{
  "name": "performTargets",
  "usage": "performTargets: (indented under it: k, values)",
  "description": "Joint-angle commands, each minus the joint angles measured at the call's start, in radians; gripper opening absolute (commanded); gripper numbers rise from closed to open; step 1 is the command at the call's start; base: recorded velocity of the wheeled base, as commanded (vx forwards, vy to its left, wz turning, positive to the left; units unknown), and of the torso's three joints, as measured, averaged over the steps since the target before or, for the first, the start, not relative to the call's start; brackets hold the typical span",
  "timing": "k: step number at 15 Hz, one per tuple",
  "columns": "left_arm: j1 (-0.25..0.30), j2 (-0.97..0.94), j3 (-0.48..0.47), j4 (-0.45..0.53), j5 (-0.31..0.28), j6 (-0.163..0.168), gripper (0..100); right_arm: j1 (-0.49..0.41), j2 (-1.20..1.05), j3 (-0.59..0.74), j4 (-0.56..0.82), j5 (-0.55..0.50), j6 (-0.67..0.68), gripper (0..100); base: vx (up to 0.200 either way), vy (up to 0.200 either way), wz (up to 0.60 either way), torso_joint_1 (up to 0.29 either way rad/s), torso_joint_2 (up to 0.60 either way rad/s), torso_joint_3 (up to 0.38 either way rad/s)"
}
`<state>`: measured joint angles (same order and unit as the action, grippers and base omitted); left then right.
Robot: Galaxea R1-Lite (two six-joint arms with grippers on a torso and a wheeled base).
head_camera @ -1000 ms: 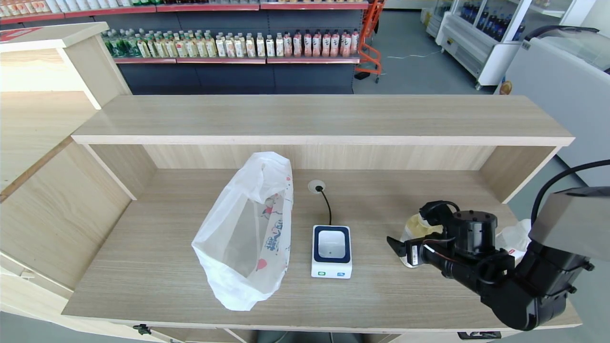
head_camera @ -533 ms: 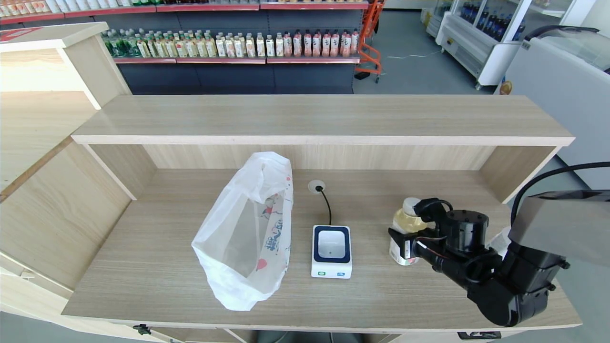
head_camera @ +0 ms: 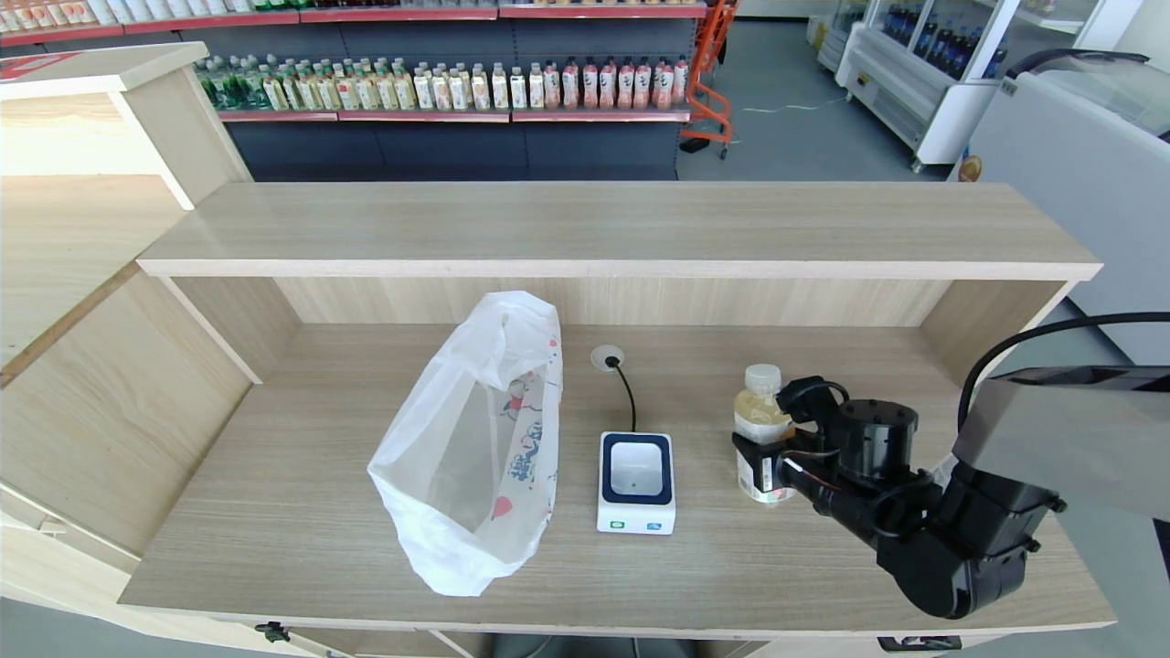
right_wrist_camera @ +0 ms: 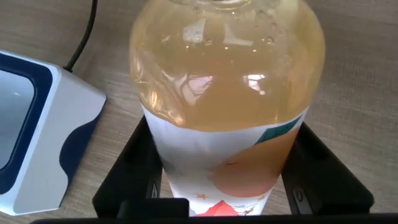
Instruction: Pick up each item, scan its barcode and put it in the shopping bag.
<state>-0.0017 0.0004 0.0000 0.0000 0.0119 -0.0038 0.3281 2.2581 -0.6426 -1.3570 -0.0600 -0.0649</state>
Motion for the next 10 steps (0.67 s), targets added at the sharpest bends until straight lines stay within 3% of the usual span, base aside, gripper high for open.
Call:
performTargets:
  k: [1,4,6,9,10]
  values:
    - [0.000,0.000,0.000,0.000,0.000,-0.001,100,0.009,-0.002,0.000,0.003,-0.001,0.000,0,0.000,0.000,0.00,0.000,0.00,0.000]
    - [0.000,0.000,0.000,0.000,0.000,-0.001,100,0.016,-0.043,0.026,-0.001,-0.001,0.014,0,0.000,0.000,0.00,0.000,0.00,0.000]
    - [0.000,0.000,0.000,0.000,0.000,-0.001,100,0.014,-0.120,0.034,0.007,0.034,0.111,0,0.000,0.000,0.00,0.000,0.00,0.000]
    - [0.000,0.000,0.000,0.000,0.000,-0.001,100,-0.007,-0.333,0.098,0.044,0.304,0.247,0,0.000,0.000,0.00,0.000,0.00,0.000]
    - [0.000,0.000,0.000,0.000,0.000,-0.001,100,-0.009,-0.365,0.119,0.047,0.350,0.261,0,0.000,0.000,0.00,0.000,0.00,0.000]
